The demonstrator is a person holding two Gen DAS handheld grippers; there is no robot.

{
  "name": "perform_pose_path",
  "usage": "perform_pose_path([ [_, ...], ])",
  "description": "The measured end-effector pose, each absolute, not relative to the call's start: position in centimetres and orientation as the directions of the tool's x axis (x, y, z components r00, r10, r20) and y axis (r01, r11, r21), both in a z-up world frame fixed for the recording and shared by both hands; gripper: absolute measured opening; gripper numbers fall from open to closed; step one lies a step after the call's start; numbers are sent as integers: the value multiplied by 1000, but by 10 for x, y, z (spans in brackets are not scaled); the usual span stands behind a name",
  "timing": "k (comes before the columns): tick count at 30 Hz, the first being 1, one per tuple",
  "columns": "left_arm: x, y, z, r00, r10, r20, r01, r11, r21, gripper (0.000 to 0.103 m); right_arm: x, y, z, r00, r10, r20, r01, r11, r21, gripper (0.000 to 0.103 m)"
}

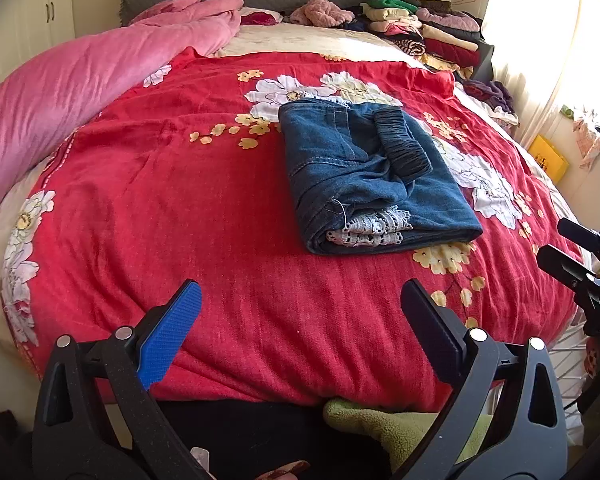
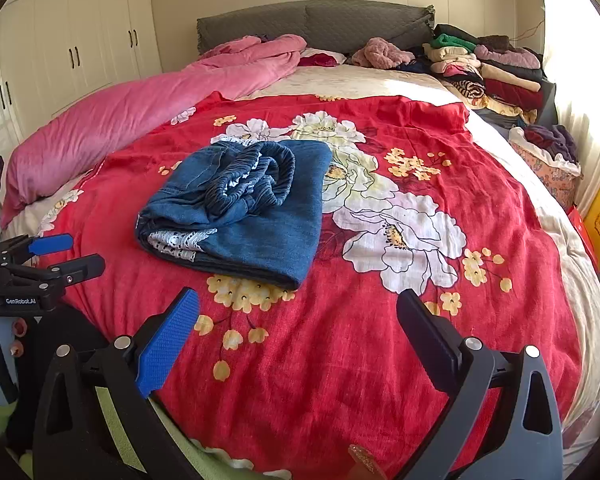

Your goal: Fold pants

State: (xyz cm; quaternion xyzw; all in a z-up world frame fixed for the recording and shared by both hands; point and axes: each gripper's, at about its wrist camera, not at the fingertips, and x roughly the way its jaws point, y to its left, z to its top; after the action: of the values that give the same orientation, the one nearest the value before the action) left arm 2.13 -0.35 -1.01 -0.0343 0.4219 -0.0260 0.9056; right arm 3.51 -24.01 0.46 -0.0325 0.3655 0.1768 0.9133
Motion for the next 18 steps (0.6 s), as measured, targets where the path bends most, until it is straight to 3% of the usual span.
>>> perform_pose_path([
  [18, 21, -2, -8, 643, -71, -762, 14, 997, -81, 93, 34, -239, 6, 670, 301, -678, -350, 934, 69, 98],
])
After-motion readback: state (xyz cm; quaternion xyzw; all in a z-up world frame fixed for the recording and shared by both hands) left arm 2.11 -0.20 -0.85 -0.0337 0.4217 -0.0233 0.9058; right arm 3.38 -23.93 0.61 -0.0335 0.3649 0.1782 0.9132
